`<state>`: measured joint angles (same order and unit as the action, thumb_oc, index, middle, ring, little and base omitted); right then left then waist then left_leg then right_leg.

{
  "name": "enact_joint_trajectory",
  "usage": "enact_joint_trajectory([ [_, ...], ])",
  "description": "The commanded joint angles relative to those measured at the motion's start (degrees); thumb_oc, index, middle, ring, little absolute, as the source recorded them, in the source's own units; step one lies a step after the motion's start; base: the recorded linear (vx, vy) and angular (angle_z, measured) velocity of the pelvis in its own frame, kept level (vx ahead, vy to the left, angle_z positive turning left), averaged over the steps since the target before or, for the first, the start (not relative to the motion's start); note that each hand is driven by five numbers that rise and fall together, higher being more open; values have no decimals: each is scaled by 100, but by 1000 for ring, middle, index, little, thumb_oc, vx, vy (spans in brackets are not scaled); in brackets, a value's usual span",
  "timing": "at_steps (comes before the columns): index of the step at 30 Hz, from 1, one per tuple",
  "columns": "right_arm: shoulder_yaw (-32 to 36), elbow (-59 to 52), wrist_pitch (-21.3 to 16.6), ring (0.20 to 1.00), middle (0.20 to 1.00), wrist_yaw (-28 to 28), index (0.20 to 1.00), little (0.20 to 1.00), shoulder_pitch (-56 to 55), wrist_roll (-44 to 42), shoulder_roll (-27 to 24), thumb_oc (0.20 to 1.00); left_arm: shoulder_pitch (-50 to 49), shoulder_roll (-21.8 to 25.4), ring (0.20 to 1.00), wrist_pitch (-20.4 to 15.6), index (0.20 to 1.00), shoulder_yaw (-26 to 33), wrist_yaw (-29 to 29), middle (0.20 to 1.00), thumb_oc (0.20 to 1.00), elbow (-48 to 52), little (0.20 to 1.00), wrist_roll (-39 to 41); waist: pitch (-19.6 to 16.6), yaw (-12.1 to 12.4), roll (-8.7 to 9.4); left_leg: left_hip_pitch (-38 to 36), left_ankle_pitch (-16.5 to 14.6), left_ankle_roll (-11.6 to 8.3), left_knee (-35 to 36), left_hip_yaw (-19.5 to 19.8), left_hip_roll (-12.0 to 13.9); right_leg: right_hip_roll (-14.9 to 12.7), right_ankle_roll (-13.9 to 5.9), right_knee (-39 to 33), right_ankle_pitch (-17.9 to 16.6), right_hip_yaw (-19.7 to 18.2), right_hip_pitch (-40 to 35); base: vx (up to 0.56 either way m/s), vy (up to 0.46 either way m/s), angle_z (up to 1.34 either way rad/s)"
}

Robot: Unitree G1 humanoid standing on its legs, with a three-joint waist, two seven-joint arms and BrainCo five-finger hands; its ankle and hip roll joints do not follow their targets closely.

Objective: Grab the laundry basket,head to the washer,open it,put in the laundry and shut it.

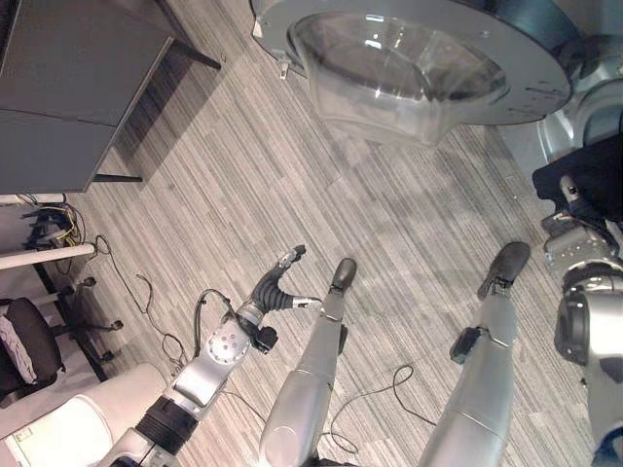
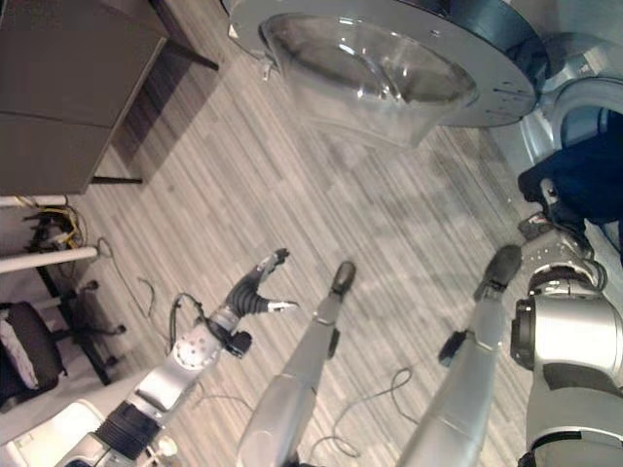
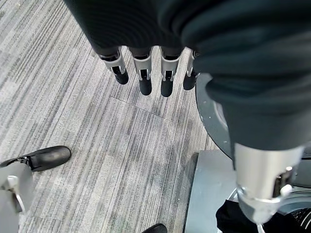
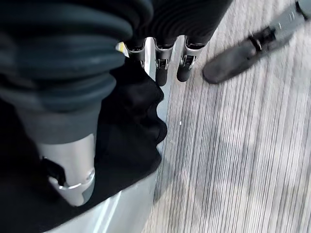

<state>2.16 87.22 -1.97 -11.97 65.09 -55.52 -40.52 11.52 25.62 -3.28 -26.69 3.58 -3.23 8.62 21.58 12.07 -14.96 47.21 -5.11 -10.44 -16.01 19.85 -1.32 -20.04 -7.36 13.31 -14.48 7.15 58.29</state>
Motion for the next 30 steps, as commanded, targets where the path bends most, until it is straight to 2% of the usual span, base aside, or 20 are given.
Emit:
enact_joint_trajectory([
  [1,-340,-395,-444,533,533,135,533,533,376,-142,-466,533,178,229,1000,-253,1000,12,106,1000,1000,443,1000,83,211,140,-204,-1134,-138,691,1126,-123,142,-26,-426,1117,1291,-353,389,52,7,-1],
  [2,-331,-402,-486,200,200,87,200,200,415,-179,-509,200,172,245,1000,-264,1000,16,126,1000,1000,459,1000,89,211,146,-196,-1150,-126,684,1151,-118,143,-27,-427,1095,1287,-344,364,-78,-20,-2],
  [3,-296,-428,-540,200,200,14,200,200,399,-229,-624,200,134,274,1000,-283,1000,27,160,1000,1000,495,1000,86,246,130,-166,-1147,-51,662,1168,-107,122,-44,-370,1054,1169,-306,357,-78,-15,-2],
  [6,-210,-554,-615,200,200,9,200,200,288,-352,-695,200,125,297,1000,-285,1000,77,208,1000,1000,488,1000,23,257,73,-93,-1206,-65,658,1182,-119,117,-45,-379,987,1150,-291,238,-8,-1,0],
  [7,-204,-560,-615,200,200,11,200,200,284,-354,-685,200,126,302,1000,-284,1000,84,211,1000,1000,486,1000,20,226,85,-99,-1255,-123,676,1197,-123,139,-29,-430,991,1262,-318,184,0,0,0],
  [9,-94,-702,-708,200,200,12,200,200,53,-432,-645,200,93,320,1000,-292,1000,121,244,1000,1000,426,1000,-63,285,-19,14,-1268,-92,659,1145,-157,110,-45,-375,871,1078,-278,107,-37,26,-1],
  [14,312,-1269,-1064,200,200,-94,200,200,-496,-683,-637,200,8,401,1000,-326,1000,307,308,1000,1000,300,1000,-136,282,-294,322,-1437,-234,664,1031,-237,122,-37,-385,658,982,-243,-222,8,0,0],
  [15,648,-1582,-1327,200,200,-235,200,200,-721,-825,-796,200,-85,495,1000,-336,1000,463,347,1000,1000,247,1000,-151,237,-414,460,-1557,-290,658,1034,-260,123,-10,-406,516,948,-214,-408,32,0,-2],
  [16,678,-1608,-1334,200,200,-243,200,200,-761,-824,-781,200,-91,511,1000,-337,1000,455,345,1000,1000,250,1000,-150,243,-404,467,-1576,-289,660,1038,-259,125,-8,-409,492,940,-206,-439,37,5,-2],
  [19,980,-1875,-1613,200,200,-525,200,200,-892,-774,-1272,200,-287,674,1000,-373,1000,667,405,1000,1000,260,1000,-103,144,-502,602,-1727,-312,653,1124,-267,150,-10,-436,279,889,-152,-653,41,8,-7],
  [21,1118,-2109,-1724,200,200,-702,200,200,-1009,-584,-1451,200,-469,744,1000,-397,1000,760,400,1000,1000,331,1000,-61,97,-523,627,-1825,-294,657,1218,-261,174,-7,-448,177,855,-151,-761,39,21,0],
  [23,1092,-2182,-1742,200,200,-878,200,200,-1002,-258,-1666,200,-644,796,1000,-423,1000,802,390,1000,1000,399,1000,-24,49,-495,641,-1878,-269,654,1293,-251,166,-15,-453,84,832,-153,-826,36,17,-6],
  [24,924,-2043,-1604,200,200,-932,200,200,-977,75,-1791,200,-688,845,1000,-438,1000,793,373,1000,1000,424,1000,14,29,-455,649,-1876,-248,645,1306,-248,164,-29,-458,53,819,-158,-833,26,7,-9],
  [25,747,-1900,-1428,586,586,-901,586,586,-914,252,-1856,586,-736,845,1000,-456,1000,790,345,1000,1000,444,1000,42,19,-435,648,-1857,-231,641,1325,-250,166,-20,-458,24,808,-173,-828,22,8,-8],
  [26,594,-1717,-1221,821,821,-807,821,821,-882,378,-1855,821,-765,853,1000,-470,1000,793,321,1000,1000,478,1000,80,12,-416,645,-1840,-214,638,1337,-257,176,-20,-458,8,791,-182,-811,19,-11,-7],
  [27,428,-1447,-1042,1000,1000,-619,1000,1000,-777,349,-1774,1000,-779,847,1000,-477,1000,793,287,1000,1000,486,1000,106,4,-407,633,-1814,-198,634,1354,-270,185,-10,-446,-17,778,-201,-783,13,-7,-5],
  [28,397,-1403,-1038,1000,1000,-583,1000,1000,-740,332,-1785,1000,-785,846,1000,-480,1000,801,285,1000,1000,485,1000,109,-2,-409,635,-1810,-197,633,1358,-274,188,-6,-444,-22,774,-204,-777,13,-33,-5],
  [30,62,-556,-511,1000,1000,-197,1000,1000,-497,259,-1524,1000,-748,878,1000,-435,1000,680,188,1000,1000,477,1000,138,-14,-324,623,-1735,-166,621,1353,-300,204,17,-417,-86,749,-214,-745,6,-41,-3],
])
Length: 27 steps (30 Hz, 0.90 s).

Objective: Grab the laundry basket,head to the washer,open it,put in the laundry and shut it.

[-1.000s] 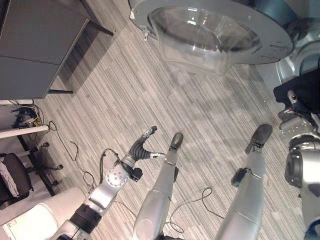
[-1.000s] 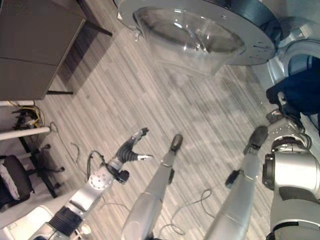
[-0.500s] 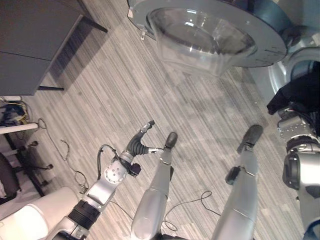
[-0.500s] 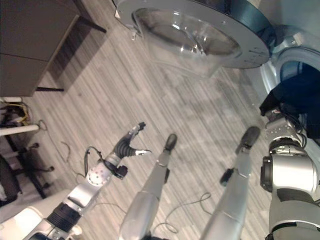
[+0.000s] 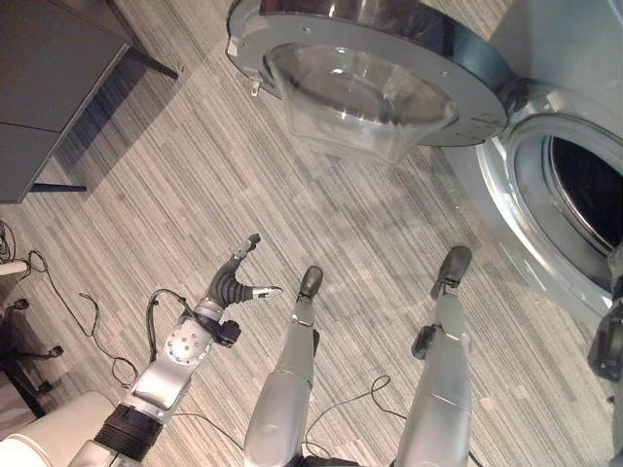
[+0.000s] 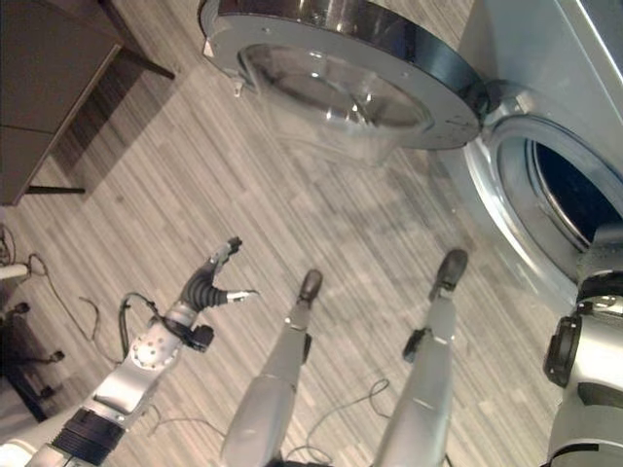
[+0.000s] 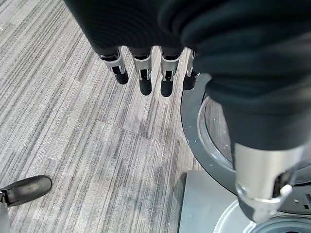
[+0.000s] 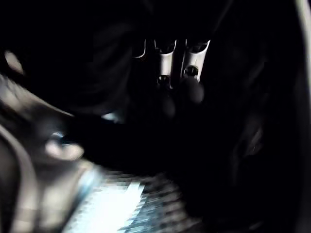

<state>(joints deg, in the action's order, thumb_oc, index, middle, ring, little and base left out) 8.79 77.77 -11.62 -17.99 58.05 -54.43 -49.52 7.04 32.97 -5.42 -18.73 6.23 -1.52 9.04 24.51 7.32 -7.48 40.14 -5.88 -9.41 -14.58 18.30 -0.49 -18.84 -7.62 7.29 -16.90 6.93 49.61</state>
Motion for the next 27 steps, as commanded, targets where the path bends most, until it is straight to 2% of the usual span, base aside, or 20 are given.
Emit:
enact_joint_trajectory([
  [1,-729,777,671,1000,1000,583,1000,1000,375,81,-575,1000,-274,146,1000,-182,1000,-135,-128,1000,1000,312,1000,68,-305,159,-146,-988,-83,512,1202,-154,128,-85,-384,489,978,-194,140,-2,-32,-2],
  [3,-684,1007,818,1000,1000,677,1000,1000,527,-394,-308,1000,-189,152,1000,-118,1000,-171,-196,1000,1000,328,1000,25,-296,163,-169,-957,-75,508,1190,-170,129,-59,-377,409,965,-193,113,0,0,0],
  [6,-703,667,619,1000,1000,644,1000,1000,537,-746,340,1000,-121,118,1000,-31,1000,-182,-202,1000,1000,335,1000,40,-241,148,-150,-971,-90,515,1165,-216,146,3,-365,272,904,-198,-7,-9,1,-5],
  [8,-584,254,358,1000,1000,696,1000,1000,392,-1046,691,1000,-114,77,1000,-14,1000,-149,-186,1000,1000,301,1000,37,-216,131,-142,-983,-119,521,1111,-224,138,27,-357,266,897,-213,-40,-22,13,-10],
  [12,-204,-1488,-434,1000,1000,758,1000,1000,-602,-1049,1643,1000,-166,-108,1000,-32,1000,-73,-125,1000,1000,158,1000,-79,-179,29,-49,-1015,-242,547,952,-232,107,35,-352,256,896,-195,-149,-19,15,-8],
  [14,-65,-2002,-658,1000,1000,778,1000,1000,-983,-926,1908,1000,-184,-164,1000,-53,1000,-49,-93,1000,1000,55,1000,-162,-183,-5,7,-1019,-300,559,849,-233,87,35,-350,228,880,-172,-221,-13,28,-5],
  [16,31,-2747,-780,1000,1000,805,1000,1000,-1830,-535,2390,1000,-255,-219,1000,-81,1000,16,-108,1000,1000,-95,1000,-261,-202,-137,156,-1034,-391,570,701,-244,43,43,-354,92,825,-109,-439,-13,35,-2],
  [19,33,-3038,-733,1000,1000,833,1000,1000,-2429,-265,2700,1000,-372,-195,1000,-88,1000,63,-137,1000,1000,-146,1000,-246,-252,-211,278,-1136,-496,574,574,-245,45,53,-355,-30,774,-22,-690,6,15,0],
  [20,-124,-3186,-575,1000,1000,907,1000,1000,-2939,70,2862,1000,-477,-166,1000,-93,1000,131,-175,1000,1000,-170,1000,-213,-282,-284,399,-1232,-577,571,440,-244,54,50,-356,-105,724,20,-895,16,37,-3],
  [21,-127,-3210,-570,1000,1000,894,1000,1000,-2964,82,2878,1000,-499,-158,1000,-91,1000,136,-178,1000,1000,-161,1000,-213,-284,-290,402,-1239,-584,573,430,-241,52,49,-358,-115,721,25,-915,14,34,-4],
  [22,-309,-3316,-369,1000,1000,1019,1000,1000,-3515,481,3023,1000,-640,-127,1000,-88,1000,205,-255,1000,1000,-215,1000,-194,-324,-370,536,-1348,-679,565,288,-245,77,39,-362,-172,696,66,-1136,9,14,-10],
  [23,-314,-3337,-365,1000,1000,1010,1000,1000,-3539,490,3037,1000,-663,-120,1000,-88,1000,211,-258,1000,1000,-207,1000,-194,-323,-377,537,-1364,-686,567,281,-240,78,40,-364,-185,694,75,-1164,9,35,-9],
  [27,-595,-3449,3,1000,1000,1308,1000,1000,-4398,943,3343,1000,-901,-14,1000,20,1000,336,-395,1000,1000,-290,1000,-366,-381,-565,825,-1623,-882,566,-110,-247,44,-2,-378,-342,601,90,-1712,9,61,-10],
])
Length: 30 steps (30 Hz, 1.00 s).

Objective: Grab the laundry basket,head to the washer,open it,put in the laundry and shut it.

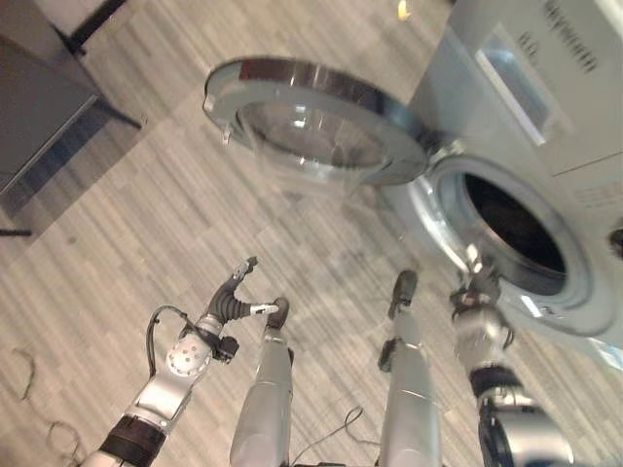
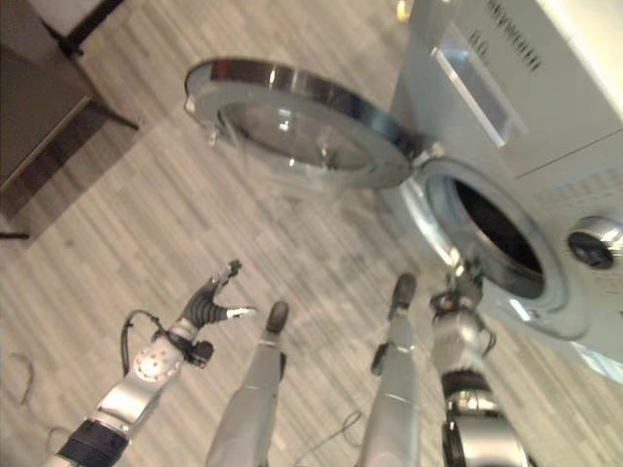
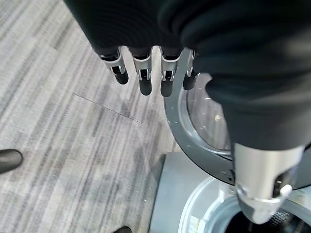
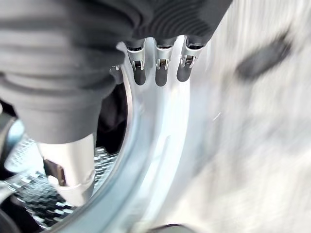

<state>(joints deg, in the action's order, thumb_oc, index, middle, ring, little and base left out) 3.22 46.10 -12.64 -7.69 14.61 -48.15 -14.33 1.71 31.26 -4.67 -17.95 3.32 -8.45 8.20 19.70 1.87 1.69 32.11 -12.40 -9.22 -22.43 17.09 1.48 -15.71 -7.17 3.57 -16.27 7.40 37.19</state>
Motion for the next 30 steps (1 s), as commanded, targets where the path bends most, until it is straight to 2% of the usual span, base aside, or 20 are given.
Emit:
enact_joint_trajectory([
  [1,-106,-243,182,1000,1000,345,1000,1000,-184,400,-117,1000,-407,157,1000,-37,1000,273,-139,1000,1000,398,1000,-332,77,-40,-71,-893,-339,548,600,-149,-116,-282,-430,-4,544,36,-597,16,63,-14],
  [3,-259,-192,406,1000,1000,535,1000,1000,-566,618,41,1000,-503,198,1000,7,1000,335,-247,1000,1000,316,1000,-580,-20,-137,113,-1074,-553,597,264,-203,-155,-314,-456,-176,440,-4,-986,11,112,-11],
  [4,-264,-200,408,1000,1000,535,1000,1000,-580,621,49,1000,-517,202,1000,7,1000,339,-249,1000,1000,318,1000,-584,-14,-138,124,-1084,-558,604,251,-208,-165,-322,-463,-194,430,-7,-1009,24,115,-16],
  [6,-391,-307,520,1000,1000,657,1000,1000,-829,772,119,1000,-600,195,1000,18,1000,422,-283,1000,1000,255,1000,-707,-106,-166,166,-1345,-790,655,66,-317,-93,-277,-497,-306,418,-43,-1346,44,116,-28],
  [7,-425,-395,572,1000,1000,700,1000,1000,-914,836,127,1000,-639,197,1000,55,1000,476,-299,1000,1000,240,1000,-746,-156,-213,226,-1388,-818,703,-39,-349,-173,-339,-505,-352,377,-79,-1438,19,229,-48],
  [8,-449,-562,642,1000,1000,768,1000,1000,-1111,1014,120,1000,-717,122,1000,85,1000,522,-328,1000,1000,153,1000,-833,-242,-255,244,-1596,-1005,791,-220,-448,-193,-388,-542,-419,344,-167,-1681,-10,185,-49],
  [9,-453,-579,649,1000,1000,763,1000,1000,-1129,1020,122,1000,-728,121,1000,83,1000,523,-328,1000,1000,153,1000,-836,-232,-254,256,-1613,-1006,801,-227,-457,-209,-402,-552,-433,335,-176,-1704,13,212,-41],
  [13,-164,-971,692,1000,1000,715,1000,1000,-1387,1290,52,1000,-724,-120,1000,161,1000,612,-282,1000,1000,-150,1000,-1114,-575,-414,200,-2082,-1192,951,-310,-691,-357,-569,-620,-530,158,-305,-2074,31,224,-27],
  [15,80,-1304,628,1000,1000,577,1000,1000,-1517,1370,28,1000,-706,-280,1000,181,1000,662,-176,1000,1000,-302,1000,-1166,-723,-491,100,-2335,-1295,1040,-327,-789,-410,-574,-629,-517,111,-379,-2246,31,224,-21],
  [16,177,-1381,609,1000,1000,518,1000,1000,-1554,1396,8,1000,-702,-334,1000,187,1000,685,-123,1000,1000,-379,1000,-1165,-809,-541,106,-2420,-1251,1084,-269,-817,-504,-628,-635,-496,65,-428,-2259,38,198,-15],
  [19,502,-1864,476,1000,1000,316,1000,1000,-1703,1426,3,1000,-715,-486,1000,255,1000,751,34,1000,1000,-558,1000,-1213,-1002,-689,11,-2808,-1228,1209,-61,-871,-568,-552,-610,-353,84,-643,-2316,56,154,-25],
  [23,790,-2485,315,1000,1000,-96,1000,1000,-1886,1842,-85,1000,-729,-659,1000,267,1000,721,98,1000,1000,-631,1000,-1246,-1097,-823,-125,-3265,-1047,1383,435,-875,-654,-233,-639,-151,-50,-1158,-2315,33,130,-3],
  [24,971,-2823,167,1000,1000,-414,1000,1000,-1900,2167,-143,1000,-685,-735,1000,263,1000,720,143,1000,1000,-701,1000,-1232,-1236,-847,-178,-3431,-962,1425,679,-865,-716,-72,-609,-192,139,-1298,-2387,34,119,-11],
  [25,974,-2848,178,1000,1000,-430,1000,1000,-1916,2185,-137,1000,-686,-739,1000,261,1000,713,144,1000,1000,-703,1000,-1232,-1238,-837,-183,-3457,-950,1426,716,-869,-710,-68,-608,-187,149,-1303,-2390,58,94,-34],
  [26,1076,-3062,100,1000,1000,-597,1000,1000,-1907,2355,-157,1000,-686,-795,1000,257,1000,701,179,1000,1000,-749,1000,-1214,-1323,-844,-187,-3533,-895,1450,851,-823,-754,1,-607,-178,125,-1411,-2387,79,10,-44],
  [27,1330,-3870,-117,1000,1000,-971,1000,1000,-1923,2791,-224,1000,-750,-862,1000,246,1000,661,218,1000,1000,-726,1000,-1137,-1449,-860,-179,-3671,-733,1461,1093,-708,-820,157,-648,-158,37,-1663,-2383,103,13,-20],
  [30,1531,-4816,-230,1000,1000,-1329,1000,1000,-1806,3509,-366,1000,-835,-901,1000,225,1000,612,232,1000,1000,-683,1000,-1081,-1541,-836,-224,-3833,-645,1470,1312,-617,-819,252,-667,-199,-12,-1778,-2418,91,-16,10],
])
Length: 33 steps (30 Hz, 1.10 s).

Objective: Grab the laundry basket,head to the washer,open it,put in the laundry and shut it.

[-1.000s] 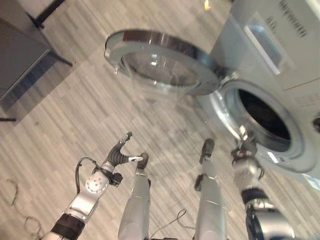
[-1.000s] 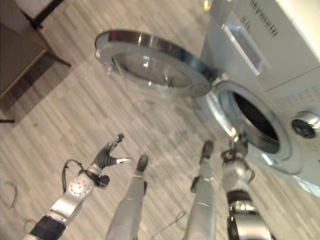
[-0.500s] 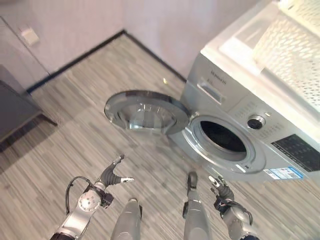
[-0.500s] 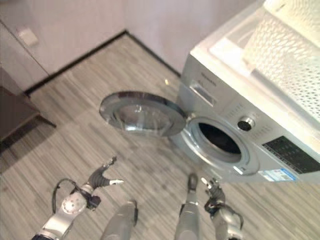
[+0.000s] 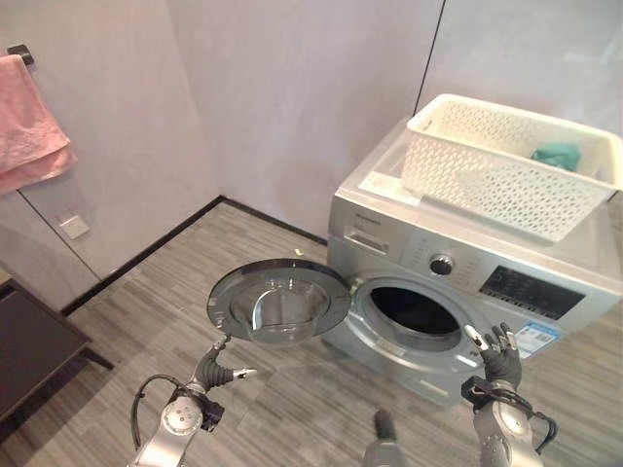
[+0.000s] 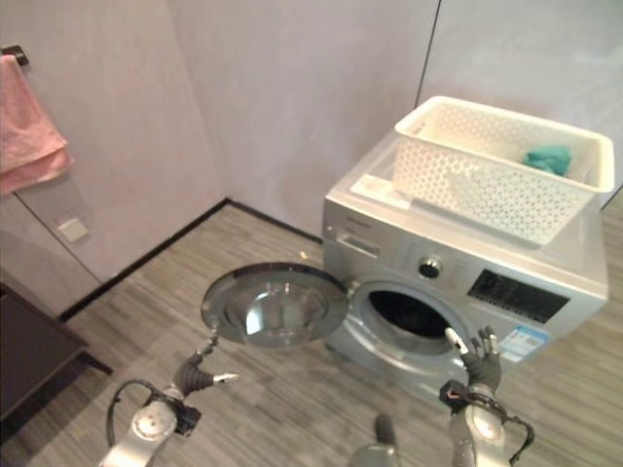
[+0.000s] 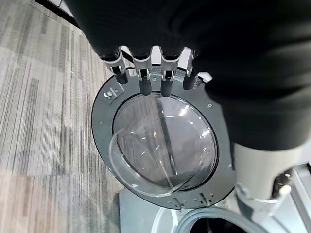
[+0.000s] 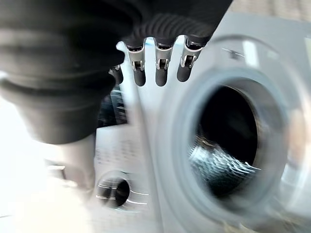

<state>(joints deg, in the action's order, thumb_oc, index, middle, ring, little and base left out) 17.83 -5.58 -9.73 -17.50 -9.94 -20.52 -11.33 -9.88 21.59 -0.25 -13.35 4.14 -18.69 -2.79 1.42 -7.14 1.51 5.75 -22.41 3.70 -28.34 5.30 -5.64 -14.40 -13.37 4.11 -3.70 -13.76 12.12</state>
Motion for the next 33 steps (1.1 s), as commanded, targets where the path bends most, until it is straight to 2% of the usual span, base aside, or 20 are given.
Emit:
enact_joint_trajectory([
  [1,169,-14,-561,1000,1000,-496,1000,1000,736,1010,-735,1000,308,61,1000,-213,1000,124,133,1000,1000,342,1000,25,266,62,-214,-1222,378,173,1930,585,-102,131,-65,-276,-1288,277,82,106,-48,11],
  [5,598,-1209,-698,1000,1000,-1130,1000,1000,1583,1913,-1125,1000,361,40,1000,-207,1000,14,84,1000,1000,293,1000,-39,192,101,-260,-1213,410,163,1907,705,-167,219,-103,-398,-1342,4,109,106,-52,-2],
  [7,706,-1541,-739,1000,1000,-1148,1000,1000,1729,1999,-1151,1000,401,38,1000,-193,1000,-12,94,1000,1000,263,1000,-82,181,114,-288,-1219,413,156,1910,733,-164,261,-99,-432,-1288,-30,128,64,-60,-6],
  [10,1051,-1923,-627,1000,1000,-1240,1000,1000,1925,2269,-1484,1000,590,13,1000,-180,1000,-61,90,1000,1000,136,1000,-257,67,190,-213,-1330,485,-11,2070,920,-71,345,-44,-410,-791,38,91,89,-98,16],
  [11,1061,-1919,-621,1000,1000,-1240,1000,1000,1922,2264,-1500,1000,593,4,1000,-179,1000,-73,89,1000,1000,136,1000,-260,65,180,-227,-1345,495,-16,2096,945,-61,345,-38,-392,-765,63,86,177,-247,45],
  [12,1333,-1378,-153,1000,1000,-1167,1000,1000,1671,2533,-2512,1000,544,-3,1000,-186,1000,78,81,1000,1000,144,1000,-279,-11,199,-51,-1478,531,-183,2224,1034,175,375,5,-285,-691,281,39,148,-215,46],
  [13,1326,-1327,-169,1000,1000,-1180,1000,1000,1683,2515,-2570,1000,539,-27,1000,-184,1000,66,80,1000,1000,151,1000,-278,-13,192,-85,-1495,541,-191,2250,1050,192,383,13,-278,-681,303,30,170,-287,46],
  [14,1355,-1041,-18,1000,1000,-1081,1000,1000,1596,2485,-2986,1000,498,-55,1000,-187,1000,135,104,1000,1000,131,1000,-225,-12,206,-39,-1539,596,-240,2301,1046,289,414,47,-256,-609,436,6,50,-173,39],
  [15,1254,-519,160,1000,1000,-751,1000,1000,1499,2307,-3474,1000,468,-36,1000,-186,1000,225,94,1000,1000,107,1000,-213,-5,229,33,-1598,680,-318,2378,1027,420,488,79,-223,-563,546,-20,83,-240,35],
  [18,1215,562,584,1000,1000,108,1000,1000,1063,2107,-5015,1000,350,43,1000,-189,1000,302,-106,1000,1000,221,1000,-126,-76,268,113,-1684,1003,-510,2701,1041,765,620,213,-207,-346,787,-63,72,-185,13],
  [20,1234,1142,897,1000,1000,776,1000,1000,843,2155,-6090,1000,311,153,1000,-184,1000,296,-300,1000,1000,296,1000,24,-81,269,220,-1631,1209,-611,2831,1066,886,653,293,-196,-276,931,-57,27,-148,14],
  [21,1301,1731,1021,1000,1000,1429,1000,1000,670,1809,-6925,1000,344,290,1000,-181,1000,217,-512,1000,1000,310,1000,109,-86,247,268,-1589,1339,-684,2970,1129,985,672,344,-161,-222,1063,-36,41,-104,8],
  [22,1300,1758,1003,1000,1000,1438,1000,1000,669,1794,-6950,1000,344,280,1000,-180,1000,209,-514,1000,1000,309,1000,111,-99,246,223,-1618,1309,-676,2995,1128,1025,700,343,-158,-168,1087,-58,50,-96,18],
  [24,872,2391,1101,1000,1000,1747,1000,1000,929,1884,-7575,1000,427,407,1000,-188,1000,18,-617,1000,1000,310,1000,156,-52,375,260,-1577,1433,-726,3067,1132,1072,695,357,-132,-196,1180,-21,16,-52,30],
  [25,419,2785,1166,1000,1000,1993,1000,1000,1352,1954,-7924,1000,465,529,1000,-191,1000,-88,-715,1000,1000,307,1000,229,-33,449,237,-1602,1462,-736,3142,1100,1152,732,376,-88,-135,1245,-22,24,-40,14],
  [28,-269,3090,1128,1000,1000,2032,1000,1000,2029,1894,-8011,1000,505,576,1000,-201,1000,-166,-731,1000,1000,259,1000,314,-8,499,237,-1589,1495,-746,3163,1091,1184,748,401,-60,-108,1270,-22,11,-30,0],
  [29,-1461,3498,1137,1000,1000,2345,1000,1000,3040,1784,-8030,1000,557,718,1000,-218,1000,-393,-825,1000,1000,207,1000,388,51,627,311,-1498,1578,-776,3142,1126,1187,714,437,-54,-114,1339,-13,0,0,0],
  [30,-1744,3542,1131,1000,1000,2341,1000,1000,3324,1786,-8013,1000,539,715,1000,-221,1000,-365,-823,1000,1000,200,1000,390,43,597,313,-1499,1579,-776,3141,1123,1185,713,437,-54,-115,1336,-12,8,-42,3],
  [32,-3293,3867,1088,1000,1000,2497,1000,1000,4683,1910,-7951,1000,486,750,1000,-236,1000,-412,-883,1000,1000,179,1000,397,50,578,339,-1489,1607,-788,3134,1125,1207,714,453,-78,-99,1369,-35,17,-17,3],
  [33,-3626,3978,1060,1000,1000,2527,1000,1000,4969,1988,-7899,1000,496,790,1000,-252,1000,-462,-898,1000,1000,158,1000,420,72,617,361,-1464,1635,-799,3122,1120,1218,716,460,-89,-90,1395,-44,26,-37,11],
])
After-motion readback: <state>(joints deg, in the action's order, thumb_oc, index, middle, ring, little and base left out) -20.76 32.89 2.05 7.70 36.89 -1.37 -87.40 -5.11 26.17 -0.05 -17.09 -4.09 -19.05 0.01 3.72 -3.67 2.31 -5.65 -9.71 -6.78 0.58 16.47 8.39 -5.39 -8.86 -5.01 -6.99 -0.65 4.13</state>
